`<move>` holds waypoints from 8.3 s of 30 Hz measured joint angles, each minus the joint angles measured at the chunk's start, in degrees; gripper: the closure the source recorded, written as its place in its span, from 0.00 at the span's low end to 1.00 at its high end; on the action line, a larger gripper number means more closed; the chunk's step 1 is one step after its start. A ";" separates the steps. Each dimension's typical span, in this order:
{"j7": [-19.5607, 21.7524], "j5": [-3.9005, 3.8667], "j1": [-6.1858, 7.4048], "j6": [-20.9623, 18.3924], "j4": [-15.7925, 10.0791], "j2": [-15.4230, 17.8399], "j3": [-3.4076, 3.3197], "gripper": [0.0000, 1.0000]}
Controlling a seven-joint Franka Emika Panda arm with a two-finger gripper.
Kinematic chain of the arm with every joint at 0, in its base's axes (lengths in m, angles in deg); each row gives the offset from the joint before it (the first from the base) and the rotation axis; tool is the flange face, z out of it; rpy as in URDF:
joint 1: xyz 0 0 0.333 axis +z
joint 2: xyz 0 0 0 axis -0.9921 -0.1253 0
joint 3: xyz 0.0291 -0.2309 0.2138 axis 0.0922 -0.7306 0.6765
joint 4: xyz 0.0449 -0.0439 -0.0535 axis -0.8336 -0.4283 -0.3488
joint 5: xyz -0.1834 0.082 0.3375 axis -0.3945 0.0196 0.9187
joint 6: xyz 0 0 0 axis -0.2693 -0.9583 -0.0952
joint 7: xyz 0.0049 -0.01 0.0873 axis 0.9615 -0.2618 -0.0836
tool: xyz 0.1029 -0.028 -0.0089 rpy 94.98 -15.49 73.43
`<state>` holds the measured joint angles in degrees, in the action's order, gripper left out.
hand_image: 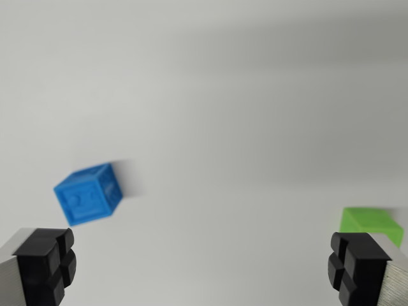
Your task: Stack cube
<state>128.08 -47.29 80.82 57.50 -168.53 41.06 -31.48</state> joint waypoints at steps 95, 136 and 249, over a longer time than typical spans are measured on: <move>-15.66 0.55 -7.12 21.73 -23.83 1.55 -6.72 0.00; -33.86 9.08 -17.02 41.65 -29.59 -13.47 -6.45 0.00; -27.66 5.81 -10.72 37.30 -32.20 -5.82 -8.55 1.00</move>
<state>100.42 -41.47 70.10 94.80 -200.74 35.24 -40.03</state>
